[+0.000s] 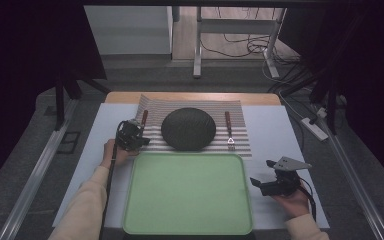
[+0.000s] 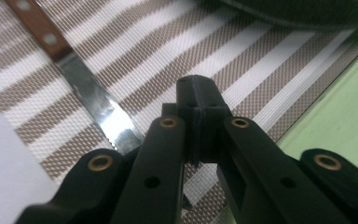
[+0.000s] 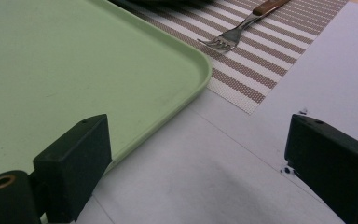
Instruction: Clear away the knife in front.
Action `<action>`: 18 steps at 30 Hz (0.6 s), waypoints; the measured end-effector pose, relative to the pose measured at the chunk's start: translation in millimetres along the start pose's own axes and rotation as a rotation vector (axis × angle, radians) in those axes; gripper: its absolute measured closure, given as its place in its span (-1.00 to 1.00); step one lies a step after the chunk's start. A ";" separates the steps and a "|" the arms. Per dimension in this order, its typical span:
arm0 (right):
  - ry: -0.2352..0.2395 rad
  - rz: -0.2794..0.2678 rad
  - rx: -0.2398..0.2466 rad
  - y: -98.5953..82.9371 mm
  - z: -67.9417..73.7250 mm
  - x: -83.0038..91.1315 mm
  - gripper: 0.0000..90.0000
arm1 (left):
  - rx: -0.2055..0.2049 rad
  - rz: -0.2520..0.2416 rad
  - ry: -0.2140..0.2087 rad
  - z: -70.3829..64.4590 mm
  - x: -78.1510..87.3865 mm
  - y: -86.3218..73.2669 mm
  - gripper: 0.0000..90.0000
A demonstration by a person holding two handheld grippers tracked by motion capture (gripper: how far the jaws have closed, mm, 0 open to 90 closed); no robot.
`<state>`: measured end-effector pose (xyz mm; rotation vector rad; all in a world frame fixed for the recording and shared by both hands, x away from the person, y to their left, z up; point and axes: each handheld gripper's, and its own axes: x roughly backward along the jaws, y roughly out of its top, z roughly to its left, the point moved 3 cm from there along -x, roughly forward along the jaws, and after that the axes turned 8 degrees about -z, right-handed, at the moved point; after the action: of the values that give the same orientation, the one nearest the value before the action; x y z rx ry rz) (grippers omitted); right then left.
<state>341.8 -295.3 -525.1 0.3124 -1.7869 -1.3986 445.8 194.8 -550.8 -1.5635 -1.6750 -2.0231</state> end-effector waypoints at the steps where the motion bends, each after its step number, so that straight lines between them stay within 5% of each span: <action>1: 0.000 0.000 0.000 0.0 0.0 0.0 -0.84 | 0.000 0.009 -0.004 0.0 -1.3 -1.0 0.98; 7: -0.002 0.003 0.010 0.4 1.4 1.0 -0.84 | 0.035 0.009 -0.016 5.0 0.5 -5.5 0.98; 12: -0.004 0.000 0.017 0.8 1.5 2.2 -0.84 | 0.017 0.035 0.026 7.0 5.1 -6.7 0.98; 18: -0.004 -0.002 0.021 1.4 1.8 2.8 -0.84 | 0.077 0.019 0.016 21.6 16.4 -19.0 0.98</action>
<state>339.2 -295.4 -522.7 0.3227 -1.8056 -1.3835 439.9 227.2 -554.5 -1.5291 -1.7047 -1.9320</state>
